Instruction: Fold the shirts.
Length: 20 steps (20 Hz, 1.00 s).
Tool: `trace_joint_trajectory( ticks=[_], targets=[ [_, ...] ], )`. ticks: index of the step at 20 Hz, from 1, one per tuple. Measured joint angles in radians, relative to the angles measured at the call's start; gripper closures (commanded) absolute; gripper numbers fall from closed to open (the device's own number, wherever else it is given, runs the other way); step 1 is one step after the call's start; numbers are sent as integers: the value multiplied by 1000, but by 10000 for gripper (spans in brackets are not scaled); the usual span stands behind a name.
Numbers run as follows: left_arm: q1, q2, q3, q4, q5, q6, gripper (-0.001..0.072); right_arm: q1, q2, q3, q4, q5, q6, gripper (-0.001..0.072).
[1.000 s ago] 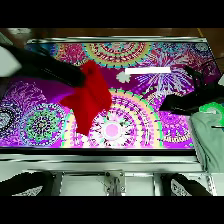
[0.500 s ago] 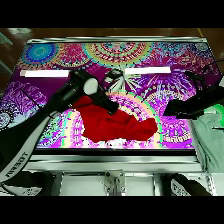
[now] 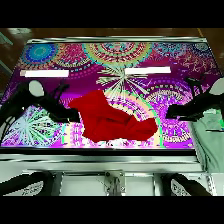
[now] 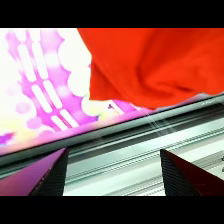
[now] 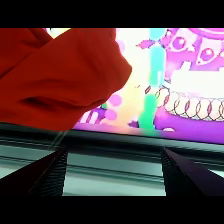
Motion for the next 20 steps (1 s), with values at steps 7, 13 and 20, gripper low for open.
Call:
trace_joint_trajectory(
  ticks=[7, 13, 20],
  targets=[
    [-69, 6, -284, -214, 338, 26, -7, 0, 0, -92, -9, -100, -9, 18],
    [-145, -80, -302, -307, 505, 33, 668, -3, 0, -104, -13, -123, -6, 18],
    [-156, -65, -246, -330, 533, 79, 669, -132, -1, -253, 95, -204, -2, 18]
  ],
)
